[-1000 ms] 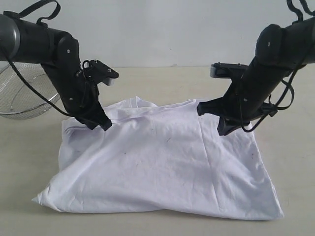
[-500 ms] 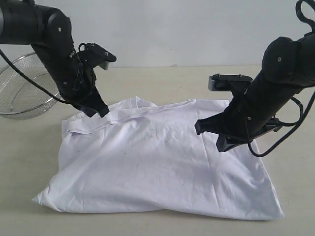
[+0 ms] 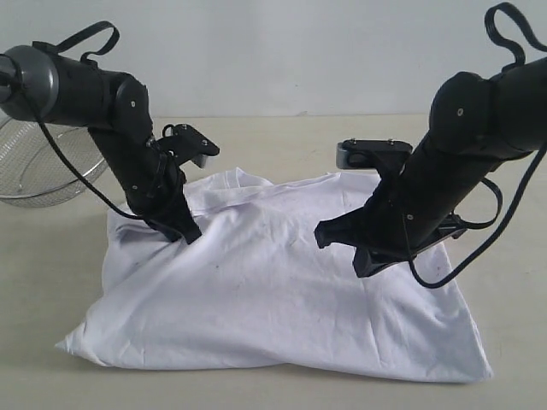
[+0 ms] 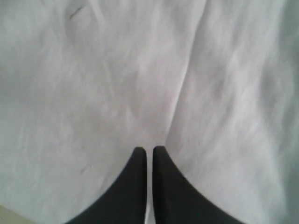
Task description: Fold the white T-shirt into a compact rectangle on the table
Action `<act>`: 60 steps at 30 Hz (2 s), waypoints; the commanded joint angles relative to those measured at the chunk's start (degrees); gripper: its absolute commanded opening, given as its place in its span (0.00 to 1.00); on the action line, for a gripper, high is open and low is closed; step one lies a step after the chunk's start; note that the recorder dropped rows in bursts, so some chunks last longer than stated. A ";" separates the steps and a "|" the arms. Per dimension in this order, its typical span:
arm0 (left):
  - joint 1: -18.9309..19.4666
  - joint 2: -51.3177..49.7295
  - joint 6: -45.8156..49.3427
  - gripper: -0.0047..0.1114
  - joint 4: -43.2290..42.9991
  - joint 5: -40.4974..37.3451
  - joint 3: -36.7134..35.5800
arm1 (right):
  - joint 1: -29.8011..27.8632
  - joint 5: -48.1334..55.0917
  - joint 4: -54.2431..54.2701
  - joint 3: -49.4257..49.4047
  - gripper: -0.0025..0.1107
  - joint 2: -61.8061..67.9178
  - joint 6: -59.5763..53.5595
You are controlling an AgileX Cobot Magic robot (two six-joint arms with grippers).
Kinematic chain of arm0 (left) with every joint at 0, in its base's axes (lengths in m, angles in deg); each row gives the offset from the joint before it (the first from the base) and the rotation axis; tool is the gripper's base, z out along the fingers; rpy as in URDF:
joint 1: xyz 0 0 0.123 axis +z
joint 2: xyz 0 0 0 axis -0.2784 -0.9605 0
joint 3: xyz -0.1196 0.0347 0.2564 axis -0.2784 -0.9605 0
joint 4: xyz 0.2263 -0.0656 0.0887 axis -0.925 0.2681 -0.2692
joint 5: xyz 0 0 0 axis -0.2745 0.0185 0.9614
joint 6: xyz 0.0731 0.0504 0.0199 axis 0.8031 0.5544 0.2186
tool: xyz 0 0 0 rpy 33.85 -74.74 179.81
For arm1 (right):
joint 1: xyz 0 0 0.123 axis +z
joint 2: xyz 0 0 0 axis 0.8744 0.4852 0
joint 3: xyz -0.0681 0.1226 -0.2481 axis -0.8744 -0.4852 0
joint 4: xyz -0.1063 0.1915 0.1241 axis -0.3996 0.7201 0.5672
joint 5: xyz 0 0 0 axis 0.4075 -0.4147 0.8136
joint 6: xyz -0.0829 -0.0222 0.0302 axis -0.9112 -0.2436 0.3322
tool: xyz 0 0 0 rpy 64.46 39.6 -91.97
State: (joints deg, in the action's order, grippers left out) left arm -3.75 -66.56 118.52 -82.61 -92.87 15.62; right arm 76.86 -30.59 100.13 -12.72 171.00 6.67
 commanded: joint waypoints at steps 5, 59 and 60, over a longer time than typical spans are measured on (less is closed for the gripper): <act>0.02 -0.52 -4.65 0.08 -8.79 3.82 -0.02 | 0.06 1.36 0.02 -0.08 0.02 -0.77 -0.49; 1.95 4.28 -21.41 0.08 -12.64 -5.89 -9.92 | 0.06 3.40 0.03 -0.08 0.02 -0.77 -1.28; 1.95 4.28 -21.88 0.08 -13.62 -5.77 -9.92 | 0.06 3.62 0.03 -0.08 0.02 -0.77 -1.28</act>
State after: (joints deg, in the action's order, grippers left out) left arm -1.56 -61.60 98.32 -93.42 -99.22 6.10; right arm 76.89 -27.61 100.39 -12.72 171.00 5.80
